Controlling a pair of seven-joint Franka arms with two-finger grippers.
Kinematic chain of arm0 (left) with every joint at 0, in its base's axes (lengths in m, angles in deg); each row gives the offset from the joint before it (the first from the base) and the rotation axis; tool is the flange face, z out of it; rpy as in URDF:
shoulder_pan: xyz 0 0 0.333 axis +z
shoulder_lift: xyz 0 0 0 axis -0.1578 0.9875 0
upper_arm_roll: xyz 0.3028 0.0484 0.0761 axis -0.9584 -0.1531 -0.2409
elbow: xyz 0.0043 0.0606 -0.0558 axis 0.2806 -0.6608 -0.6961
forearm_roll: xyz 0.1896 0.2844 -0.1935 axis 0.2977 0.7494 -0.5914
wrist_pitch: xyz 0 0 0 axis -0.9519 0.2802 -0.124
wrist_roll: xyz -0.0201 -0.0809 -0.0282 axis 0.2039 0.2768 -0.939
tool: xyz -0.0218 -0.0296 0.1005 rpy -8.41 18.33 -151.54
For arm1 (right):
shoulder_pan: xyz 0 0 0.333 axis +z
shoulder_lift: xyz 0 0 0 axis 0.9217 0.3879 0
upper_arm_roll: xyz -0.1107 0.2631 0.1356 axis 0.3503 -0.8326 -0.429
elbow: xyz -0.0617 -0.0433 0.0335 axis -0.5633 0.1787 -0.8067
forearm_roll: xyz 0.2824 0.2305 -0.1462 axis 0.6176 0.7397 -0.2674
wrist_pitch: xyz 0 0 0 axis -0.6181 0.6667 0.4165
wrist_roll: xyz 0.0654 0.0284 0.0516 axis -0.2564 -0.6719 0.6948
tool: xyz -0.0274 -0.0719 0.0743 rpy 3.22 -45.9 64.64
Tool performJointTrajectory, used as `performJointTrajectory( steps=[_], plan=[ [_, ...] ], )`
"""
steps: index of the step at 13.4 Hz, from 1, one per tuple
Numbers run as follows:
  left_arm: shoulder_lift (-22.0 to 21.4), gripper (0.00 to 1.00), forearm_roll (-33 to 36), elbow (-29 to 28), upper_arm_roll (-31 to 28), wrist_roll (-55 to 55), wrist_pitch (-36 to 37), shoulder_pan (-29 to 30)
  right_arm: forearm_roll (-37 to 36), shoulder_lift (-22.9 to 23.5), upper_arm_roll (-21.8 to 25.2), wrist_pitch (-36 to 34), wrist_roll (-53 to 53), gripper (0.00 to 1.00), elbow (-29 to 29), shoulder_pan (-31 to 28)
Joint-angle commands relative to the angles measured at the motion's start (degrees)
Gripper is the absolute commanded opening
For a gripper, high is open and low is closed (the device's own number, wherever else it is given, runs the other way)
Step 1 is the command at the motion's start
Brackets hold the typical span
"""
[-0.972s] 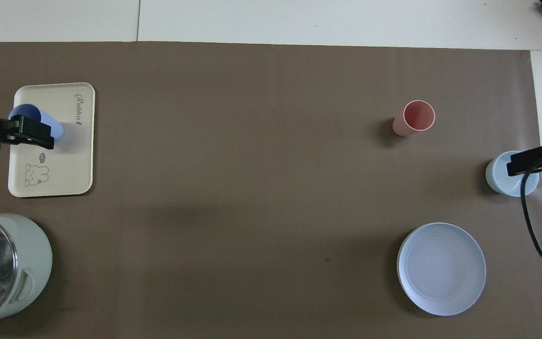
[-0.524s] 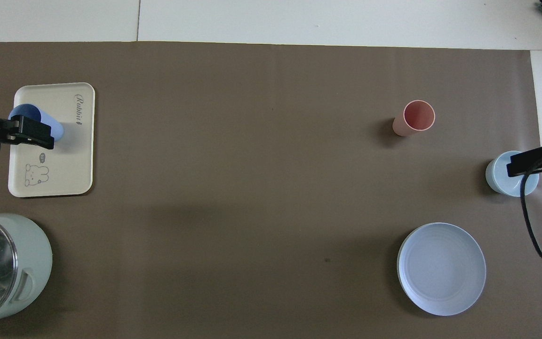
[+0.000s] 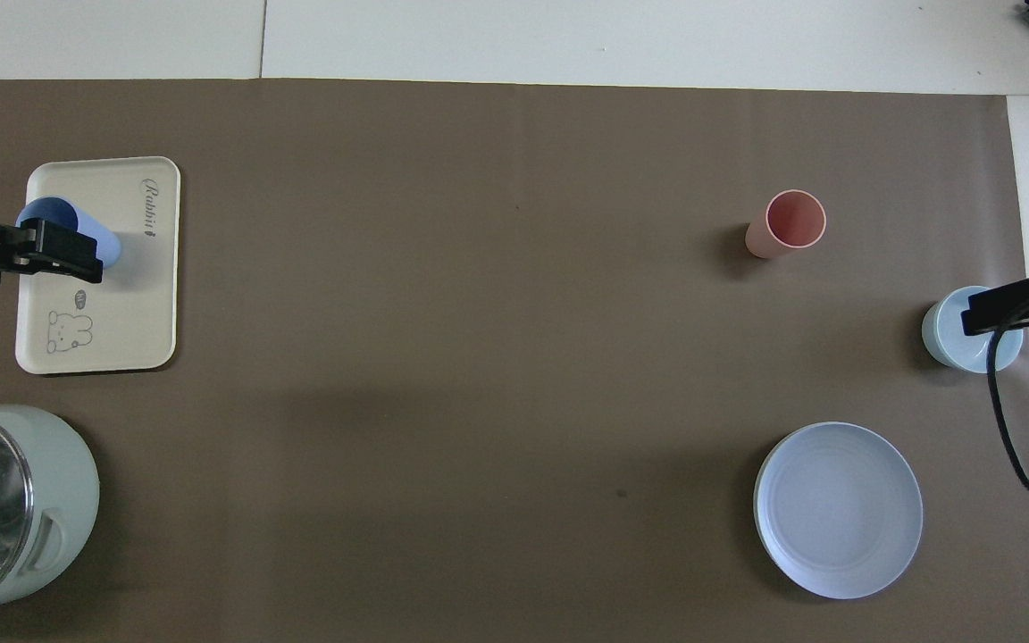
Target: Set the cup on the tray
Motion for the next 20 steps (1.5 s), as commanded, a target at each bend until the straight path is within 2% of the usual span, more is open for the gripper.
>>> performJointTrajectory(
  steps=[1, 20],
  plan=[
    [-1.59, 1.0, 1.4, -1.59, -0.07, 0.5, -0.27, -0.05, 0.27, -0.62, -0.12, 0.46, 0.51, 1.0, -0.86, 0.05],
    [-1.59, 1.0, 1.4, -1.59, -0.07, 0.5, -0.27, -0.05, 0.27, -0.62, -0.03, 1.69, 1.21, 1.0, -0.86, 0.14]
  ],
)
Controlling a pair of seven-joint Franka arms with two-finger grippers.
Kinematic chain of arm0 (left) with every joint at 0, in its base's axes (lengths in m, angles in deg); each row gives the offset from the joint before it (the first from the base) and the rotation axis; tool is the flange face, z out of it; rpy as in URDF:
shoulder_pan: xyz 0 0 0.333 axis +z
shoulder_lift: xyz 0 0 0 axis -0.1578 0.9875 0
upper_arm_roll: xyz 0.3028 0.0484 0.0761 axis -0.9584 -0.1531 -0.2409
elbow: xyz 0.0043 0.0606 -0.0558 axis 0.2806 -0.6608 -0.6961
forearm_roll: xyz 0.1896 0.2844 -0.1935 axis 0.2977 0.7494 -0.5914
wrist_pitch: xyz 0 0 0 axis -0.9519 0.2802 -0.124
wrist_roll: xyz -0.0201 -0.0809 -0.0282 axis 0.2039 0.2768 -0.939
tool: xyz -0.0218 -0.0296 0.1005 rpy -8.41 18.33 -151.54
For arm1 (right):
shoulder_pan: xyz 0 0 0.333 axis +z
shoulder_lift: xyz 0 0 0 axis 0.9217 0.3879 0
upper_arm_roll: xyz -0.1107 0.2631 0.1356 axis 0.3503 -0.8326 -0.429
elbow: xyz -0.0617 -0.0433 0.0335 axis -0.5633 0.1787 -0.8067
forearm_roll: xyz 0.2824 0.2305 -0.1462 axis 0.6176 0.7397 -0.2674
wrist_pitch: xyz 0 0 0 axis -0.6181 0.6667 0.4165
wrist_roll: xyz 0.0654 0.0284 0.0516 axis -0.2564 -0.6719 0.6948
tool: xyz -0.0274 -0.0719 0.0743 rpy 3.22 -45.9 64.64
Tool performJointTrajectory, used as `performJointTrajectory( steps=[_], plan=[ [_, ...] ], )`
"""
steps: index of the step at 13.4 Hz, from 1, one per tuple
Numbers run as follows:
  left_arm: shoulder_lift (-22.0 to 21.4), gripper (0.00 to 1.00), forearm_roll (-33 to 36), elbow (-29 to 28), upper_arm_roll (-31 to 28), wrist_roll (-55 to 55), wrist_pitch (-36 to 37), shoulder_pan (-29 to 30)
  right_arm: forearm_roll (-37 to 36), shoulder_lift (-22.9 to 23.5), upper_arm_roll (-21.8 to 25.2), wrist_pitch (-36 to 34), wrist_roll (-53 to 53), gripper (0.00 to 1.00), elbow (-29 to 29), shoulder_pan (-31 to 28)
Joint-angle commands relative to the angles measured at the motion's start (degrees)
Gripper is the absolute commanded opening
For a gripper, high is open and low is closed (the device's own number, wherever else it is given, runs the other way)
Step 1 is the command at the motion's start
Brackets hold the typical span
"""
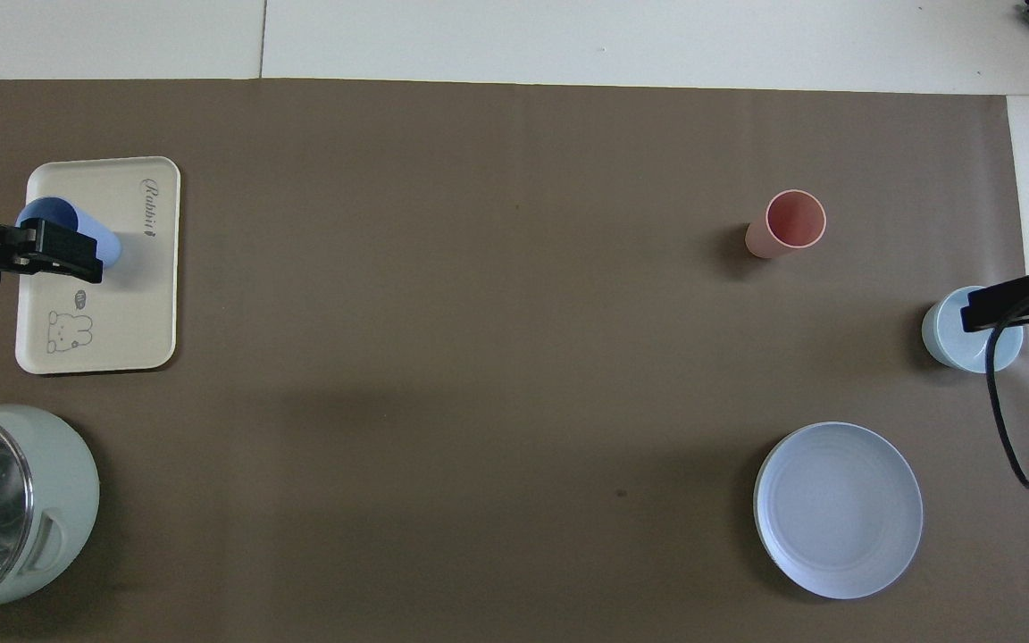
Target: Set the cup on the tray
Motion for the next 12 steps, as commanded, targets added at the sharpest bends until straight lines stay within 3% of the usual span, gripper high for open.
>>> performJointTrajectory(
  steps=[1, 12],
  plan=[
    [-1.59, 1.0, 1.4, -1.59, -0.07, 0.5, -0.27, -0.05, 0.27, -0.62, -0.02, 1.01, 1.21, 1.0, -0.76, 0.13],
    [-1.59, 1.0, 1.4, -1.59, -0.07, 0.5, -0.27, -0.05, 0.27, -0.62, -0.11, 1.97, 1.13, 1.0, -0.94, 0.13]
  ],
)
